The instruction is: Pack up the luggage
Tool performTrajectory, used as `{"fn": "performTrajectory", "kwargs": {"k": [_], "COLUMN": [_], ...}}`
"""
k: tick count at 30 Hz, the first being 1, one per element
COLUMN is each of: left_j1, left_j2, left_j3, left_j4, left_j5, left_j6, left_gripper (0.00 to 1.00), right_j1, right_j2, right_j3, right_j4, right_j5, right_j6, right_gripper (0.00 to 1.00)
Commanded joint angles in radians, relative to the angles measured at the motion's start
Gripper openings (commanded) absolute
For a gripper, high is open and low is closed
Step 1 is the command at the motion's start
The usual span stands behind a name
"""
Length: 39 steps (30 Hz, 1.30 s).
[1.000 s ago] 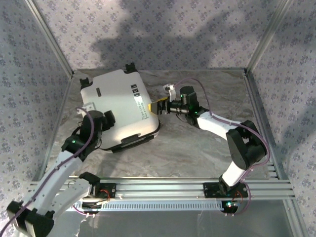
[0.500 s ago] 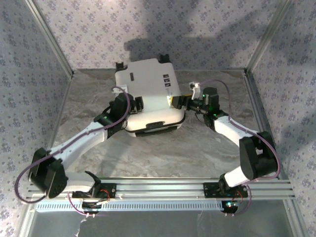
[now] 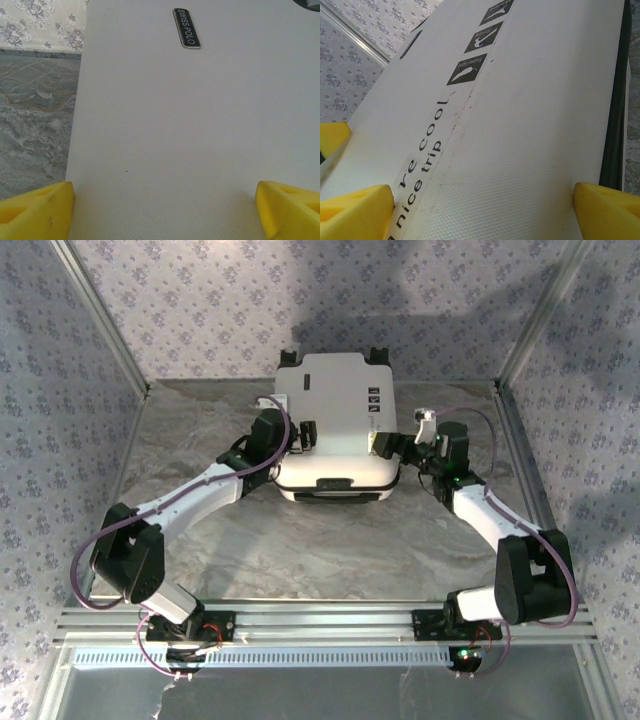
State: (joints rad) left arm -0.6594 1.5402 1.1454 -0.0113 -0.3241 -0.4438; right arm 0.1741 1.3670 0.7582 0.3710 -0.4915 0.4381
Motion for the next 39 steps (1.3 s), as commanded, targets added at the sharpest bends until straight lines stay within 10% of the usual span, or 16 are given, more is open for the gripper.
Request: {"fn": "performTrajectory", "kwargs": {"k": [1, 10, 17, 24, 39], "left_j1": [-0.057, 0.048, 0.217, 0.233, 0.606], "left_j2": [-0.013, -0.16, -0.228, -0.224, -0.348], "left_j3": [-0.024, 0.102, 0.218, 0.28, -0.402], "left_j4": [-0.173, -0.39, -0.616, -0.855, 0.004], "left_j5": [0.173, 0.042, 0.159, -0.07, -0.11], "left_j6": [-0.004, 0.092, 0.129, 0.134, 0.163], "left_gripper": [0.92, 0.97, 1.0, 1.0, 1.0], "right_j1": [0.014, -0.082, -0.118, -0.157, -0.207], "right_j2": [0.023, -0.281, -0.391, -0.469, -0.341], "right_j3": [0.001, -0.01, 0.184, 0.129, 0.009], "right_j4": [-0.125, -0.224, -0.62, -0.619, -0.417], "right_j5": [0.02, 0.269, 0.468, 0.498, 0.705], "right_j6": [-0.023, -0.065, -0.18, -0.203, -0.223], "right_gripper": [0.92, 0.99, 1.0, 1.0, 1.0]}}
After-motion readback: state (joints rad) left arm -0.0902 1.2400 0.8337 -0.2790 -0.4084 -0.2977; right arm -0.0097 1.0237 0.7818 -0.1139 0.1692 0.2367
